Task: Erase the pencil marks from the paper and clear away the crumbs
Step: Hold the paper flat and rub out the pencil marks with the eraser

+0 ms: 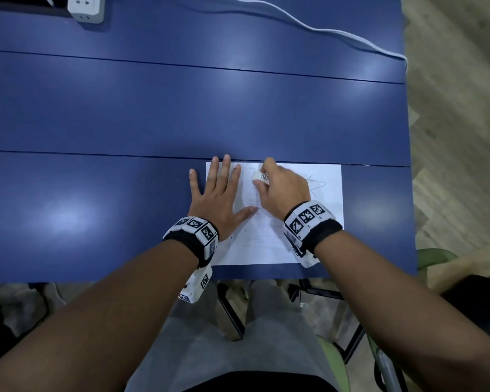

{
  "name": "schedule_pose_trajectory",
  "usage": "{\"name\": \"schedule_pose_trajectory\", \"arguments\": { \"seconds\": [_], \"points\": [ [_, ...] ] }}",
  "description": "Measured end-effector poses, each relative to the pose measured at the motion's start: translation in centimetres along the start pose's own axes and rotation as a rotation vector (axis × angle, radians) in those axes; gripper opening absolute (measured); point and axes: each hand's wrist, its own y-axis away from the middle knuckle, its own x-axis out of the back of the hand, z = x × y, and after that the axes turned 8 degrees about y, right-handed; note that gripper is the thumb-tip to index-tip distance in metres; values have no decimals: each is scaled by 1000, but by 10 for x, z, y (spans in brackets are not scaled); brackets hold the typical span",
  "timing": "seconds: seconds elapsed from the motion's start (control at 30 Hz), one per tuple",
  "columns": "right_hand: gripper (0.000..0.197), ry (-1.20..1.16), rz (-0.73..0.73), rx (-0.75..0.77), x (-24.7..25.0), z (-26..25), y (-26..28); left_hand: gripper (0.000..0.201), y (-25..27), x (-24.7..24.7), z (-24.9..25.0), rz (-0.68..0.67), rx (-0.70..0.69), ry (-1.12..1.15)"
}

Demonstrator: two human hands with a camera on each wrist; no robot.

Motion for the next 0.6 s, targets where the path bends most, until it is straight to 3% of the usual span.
{"name": "schedule_pose_trajectory", "arguments": {
  "seconds": [0.2, 0.37, 0.53, 0.6],
  "points": [
    [20, 17, -23, 109, -8, -10, 2, 101, 0, 1, 1, -38, 8, -48],
    [19, -22, 32, 11, -3, -6, -8, 99, -2, -1, 0, -30, 13, -52],
    [20, 35, -12, 82, 2, -7, -11, 98, -2, 1, 0, -34, 8, -50],
    [20, 8, -4, 43, 8, -4, -17, 98, -2, 0, 0, -40, 6, -42]
  ]
}}
